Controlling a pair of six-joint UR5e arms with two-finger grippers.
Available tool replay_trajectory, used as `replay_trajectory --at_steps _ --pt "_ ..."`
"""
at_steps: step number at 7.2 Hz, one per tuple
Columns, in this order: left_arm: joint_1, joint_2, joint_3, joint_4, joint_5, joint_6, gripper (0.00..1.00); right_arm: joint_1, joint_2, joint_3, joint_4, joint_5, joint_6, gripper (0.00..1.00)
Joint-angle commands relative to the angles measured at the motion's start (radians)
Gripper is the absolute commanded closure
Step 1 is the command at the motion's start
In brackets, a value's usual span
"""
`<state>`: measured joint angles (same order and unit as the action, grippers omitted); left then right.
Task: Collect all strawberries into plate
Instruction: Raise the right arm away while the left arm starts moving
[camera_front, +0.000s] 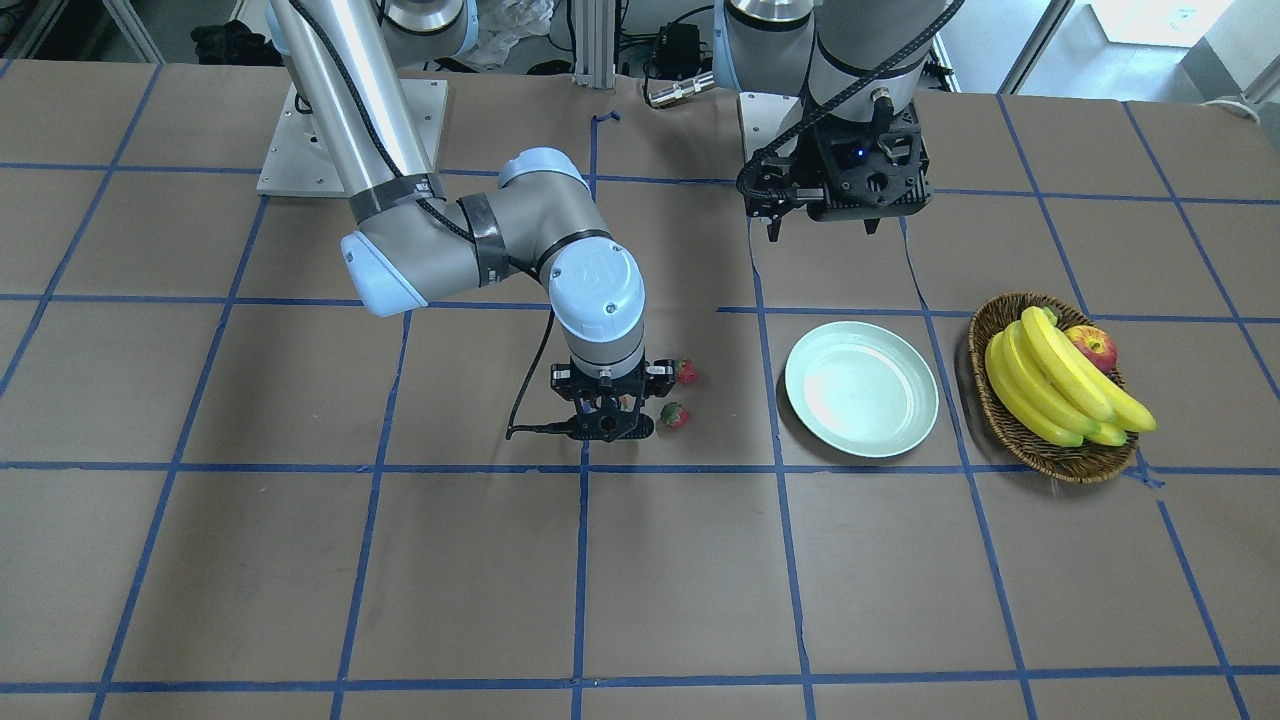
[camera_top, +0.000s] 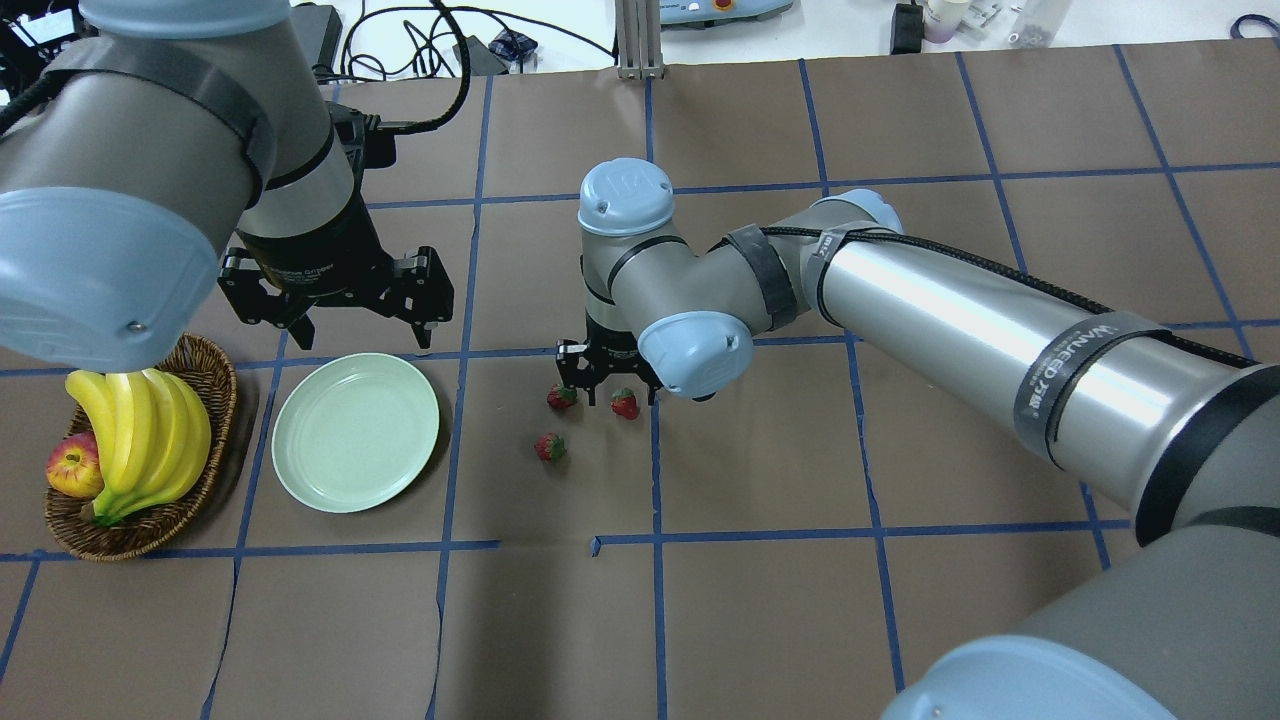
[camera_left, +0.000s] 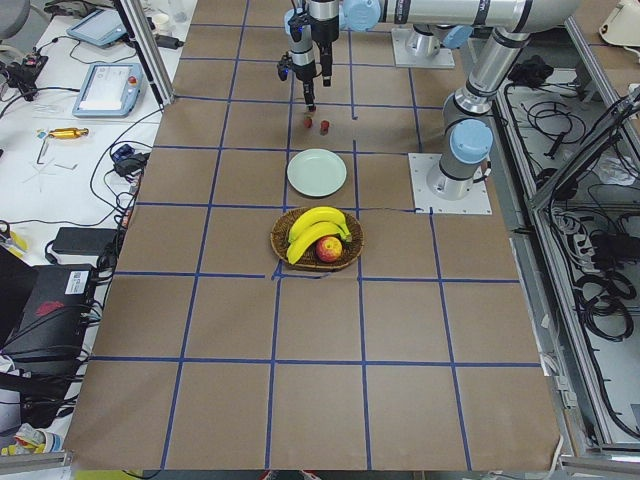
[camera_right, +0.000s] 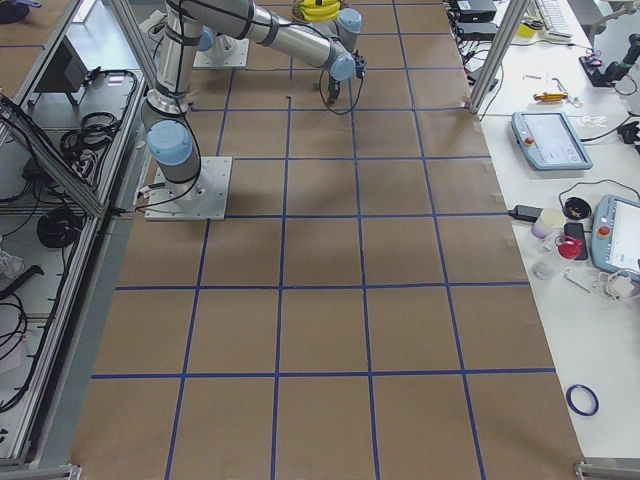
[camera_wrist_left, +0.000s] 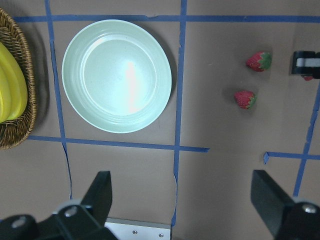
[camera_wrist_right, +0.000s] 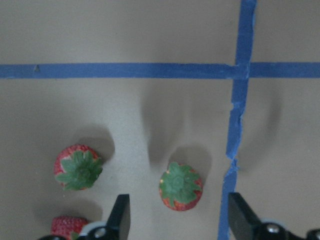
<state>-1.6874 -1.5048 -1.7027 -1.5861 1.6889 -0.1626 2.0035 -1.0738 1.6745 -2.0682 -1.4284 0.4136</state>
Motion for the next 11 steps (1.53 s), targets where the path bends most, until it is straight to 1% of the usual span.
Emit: replay_trajectory --at_steps 1,2,3,4,5,6,7,8,9,10,11 --pt "0.0 0.0 0.0 0.0 0.0 -0.002 0.0 -0.009 -0.06 -0.015 0.071 -0.018 -0.009 0.0" --pt "0.0 0.0 0.0 0.0 0.002 -0.002 0.0 -0.022 -0.101 -0.018 0.107 -0.082 -0.054 0.0" --pt "0.001 -0.002 0.001 0.011 -0.002 0.002 0.0 -0.049 -0.153 -0.018 0.231 -0.21 -0.141 0.0" --pt "-0.002 -0.006 0.002 0.011 -0.006 -0.015 0.0 -0.111 -0.202 -0.018 0.303 -0.246 -0.2 0.0" --pt "-0.002 -0.011 0.002 0.014 -0.005 -0.018 0.0 -0.174 -0.254 -0.018 0.331 -0.248 -0.219 0.0" --pt "-0.006 -0.021 -0.003 0.032 -0.021 -0.029 0.0 -0.224 -0.312 -0.021 0.368 -0.276 -0.31 0.0" --pt "-0.012 -0.025 -0.009 0.056 -0.04 -0.05 0.0 -0.253 -0.357 -0.021 0.408 -0.331 -0.372 0.0" --pt "-0.024 -0.037 -0.011 0.084 -0.041 -0.054 0.0 -0.267 -0.376 -0.045 0.443 -0.354 -0.375 0.0" --pt "-0.041 -0.066 -0.012 0.142 -0.044 -0.055 0.0 -0.276 -0.38 -0.105 0.511 -0.372 -0.375 0.0" --pt "-0.051 -0.096 -0.012 0.164 -0.043 -0.055 0.0 -0.281 -0.386 -0.171 0.584 -0.37 -0.375 0.0" --pt "-0.052 -0.119 -0.012 0.179 -0.046 -0.055 0.0 -0.284 -0.388 -0.205 0.594 -0.351 -0.375 0.0"
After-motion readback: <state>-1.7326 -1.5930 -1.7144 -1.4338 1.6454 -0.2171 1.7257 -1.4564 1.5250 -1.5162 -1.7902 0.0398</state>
